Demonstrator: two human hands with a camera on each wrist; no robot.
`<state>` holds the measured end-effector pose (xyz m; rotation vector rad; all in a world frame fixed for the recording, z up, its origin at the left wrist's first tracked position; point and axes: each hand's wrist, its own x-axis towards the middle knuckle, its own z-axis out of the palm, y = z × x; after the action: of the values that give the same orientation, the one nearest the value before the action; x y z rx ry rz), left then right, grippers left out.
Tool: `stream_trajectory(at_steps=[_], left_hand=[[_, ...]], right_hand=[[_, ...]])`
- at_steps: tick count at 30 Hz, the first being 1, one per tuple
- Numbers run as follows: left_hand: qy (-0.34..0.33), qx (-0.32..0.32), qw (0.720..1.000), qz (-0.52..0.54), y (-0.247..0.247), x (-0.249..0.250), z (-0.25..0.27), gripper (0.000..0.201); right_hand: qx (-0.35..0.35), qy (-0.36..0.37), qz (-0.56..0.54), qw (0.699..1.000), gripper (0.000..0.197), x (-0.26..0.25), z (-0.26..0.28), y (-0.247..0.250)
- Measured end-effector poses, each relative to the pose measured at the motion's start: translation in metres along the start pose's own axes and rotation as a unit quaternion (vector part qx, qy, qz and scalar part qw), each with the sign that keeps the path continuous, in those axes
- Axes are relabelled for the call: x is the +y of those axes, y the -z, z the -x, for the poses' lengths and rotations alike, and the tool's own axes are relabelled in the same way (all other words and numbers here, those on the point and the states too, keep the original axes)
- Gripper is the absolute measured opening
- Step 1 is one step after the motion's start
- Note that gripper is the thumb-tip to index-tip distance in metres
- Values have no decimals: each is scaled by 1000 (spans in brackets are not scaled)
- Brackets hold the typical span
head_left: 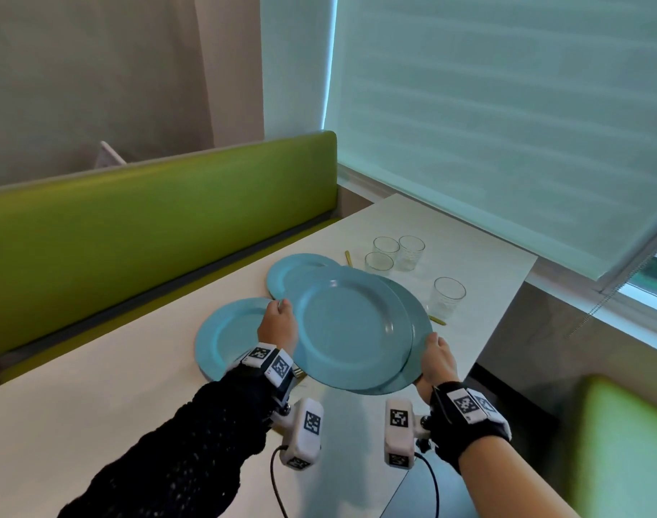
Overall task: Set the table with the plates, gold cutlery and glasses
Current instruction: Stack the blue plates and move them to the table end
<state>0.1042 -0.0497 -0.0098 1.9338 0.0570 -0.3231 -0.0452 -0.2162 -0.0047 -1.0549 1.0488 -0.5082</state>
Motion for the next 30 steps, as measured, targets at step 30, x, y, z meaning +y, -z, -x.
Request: stream_trajectory(at_steps=[30], left_hand=[[266,20,952,-151,87,-123,-116,39]], right_hand=[[-81,25,72,994,33,-9,-98,-97]])
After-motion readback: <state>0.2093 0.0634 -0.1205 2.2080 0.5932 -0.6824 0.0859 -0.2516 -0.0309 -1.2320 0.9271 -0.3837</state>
